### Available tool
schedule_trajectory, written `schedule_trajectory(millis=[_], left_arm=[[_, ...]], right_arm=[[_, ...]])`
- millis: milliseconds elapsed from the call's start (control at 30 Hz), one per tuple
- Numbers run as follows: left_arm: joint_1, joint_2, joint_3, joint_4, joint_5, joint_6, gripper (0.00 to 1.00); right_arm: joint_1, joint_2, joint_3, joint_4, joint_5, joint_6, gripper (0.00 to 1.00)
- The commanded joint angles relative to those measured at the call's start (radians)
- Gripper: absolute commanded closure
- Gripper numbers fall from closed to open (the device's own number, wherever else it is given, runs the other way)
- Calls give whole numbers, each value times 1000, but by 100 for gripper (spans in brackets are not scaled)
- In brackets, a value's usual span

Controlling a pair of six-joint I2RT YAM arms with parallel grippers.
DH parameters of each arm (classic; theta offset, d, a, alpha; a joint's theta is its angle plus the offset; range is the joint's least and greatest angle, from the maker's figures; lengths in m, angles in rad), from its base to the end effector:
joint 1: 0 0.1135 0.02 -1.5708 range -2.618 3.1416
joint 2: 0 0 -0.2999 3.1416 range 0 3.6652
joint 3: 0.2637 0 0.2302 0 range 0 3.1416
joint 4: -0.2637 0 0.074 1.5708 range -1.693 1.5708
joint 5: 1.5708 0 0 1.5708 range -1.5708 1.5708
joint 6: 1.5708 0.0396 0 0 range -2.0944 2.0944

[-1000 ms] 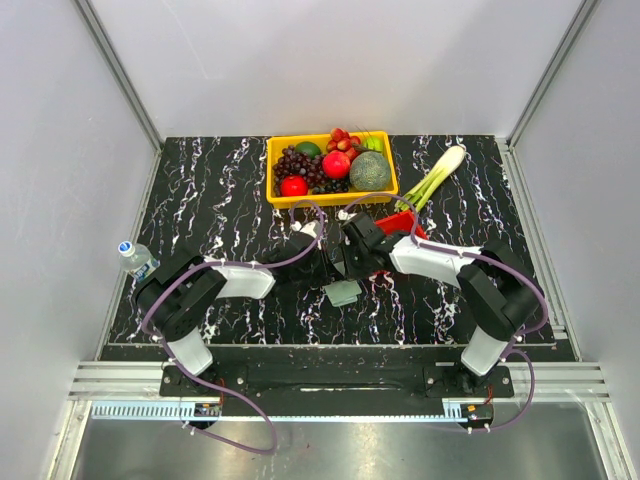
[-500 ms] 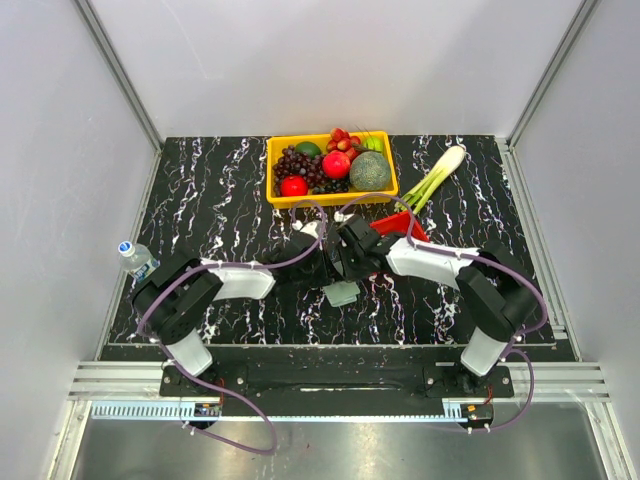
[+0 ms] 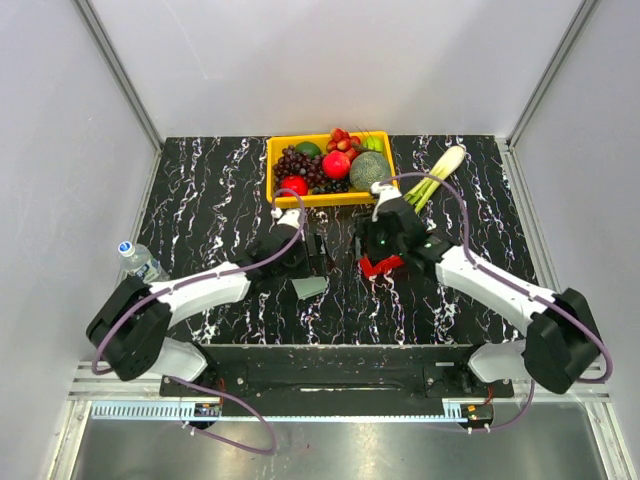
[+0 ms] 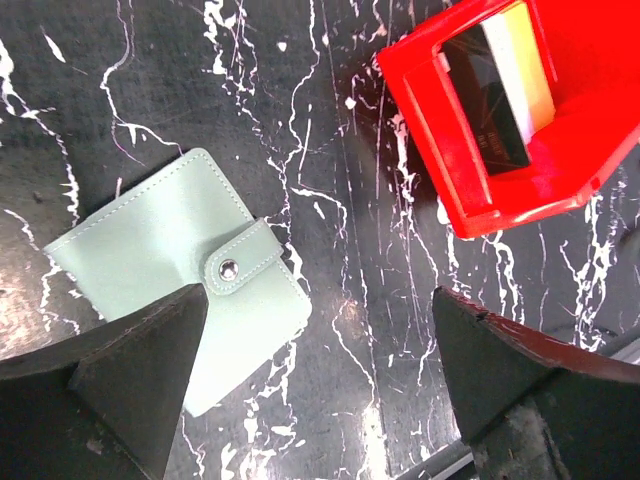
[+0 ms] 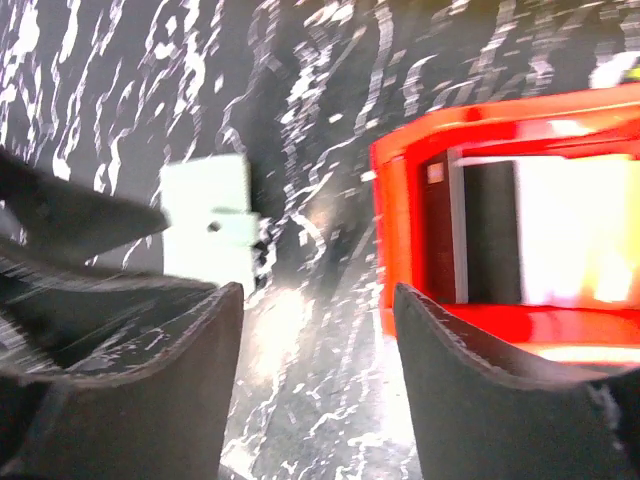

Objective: Put the credit cards into the card holder
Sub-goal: Reset both arms

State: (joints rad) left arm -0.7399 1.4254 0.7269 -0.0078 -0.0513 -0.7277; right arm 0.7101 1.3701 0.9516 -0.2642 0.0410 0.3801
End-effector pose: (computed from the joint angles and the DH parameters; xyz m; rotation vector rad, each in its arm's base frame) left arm 0.2020 -0.1817 0.2396 -0.0136 2.3782 -0.6894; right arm 0.2102 0.1785 0.3002 -0.3570 2.2812 0.5290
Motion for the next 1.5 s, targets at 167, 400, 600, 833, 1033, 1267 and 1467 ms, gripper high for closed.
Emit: schedule_trajectory(millis=[167, 400, 600, 833, 1033, 1267, 1467], left_arm=[[27, -152, 46, -217, -131, 66, 1], [28, -167, 34, -308, -174, 56, 1], [30, -235, -30, -290, -199, 34, 1], [28, -261, -26, -288, -254, 33, 1], [34, -252, 6, -301, -289, 59, 1], [270, -315, -64, -187, -87, 80, 1], [458, -532, -179, -72, -141, 134, 1]], right_arm=[[-224, -200, -82, 23, 39, 0, 25], [-251, -233, -76, -12, 63, -14, 23], [-274, -278, -108, -24, 92, -6, 22], [-360, -307, -132, -38, 123, 6, 19], [-610, -312, -126, -70, 74, 86, 11], [-844, -301, -125, -73, 37, 169, 4], [-847, -278, -236, 101, 287, 149, 0]])
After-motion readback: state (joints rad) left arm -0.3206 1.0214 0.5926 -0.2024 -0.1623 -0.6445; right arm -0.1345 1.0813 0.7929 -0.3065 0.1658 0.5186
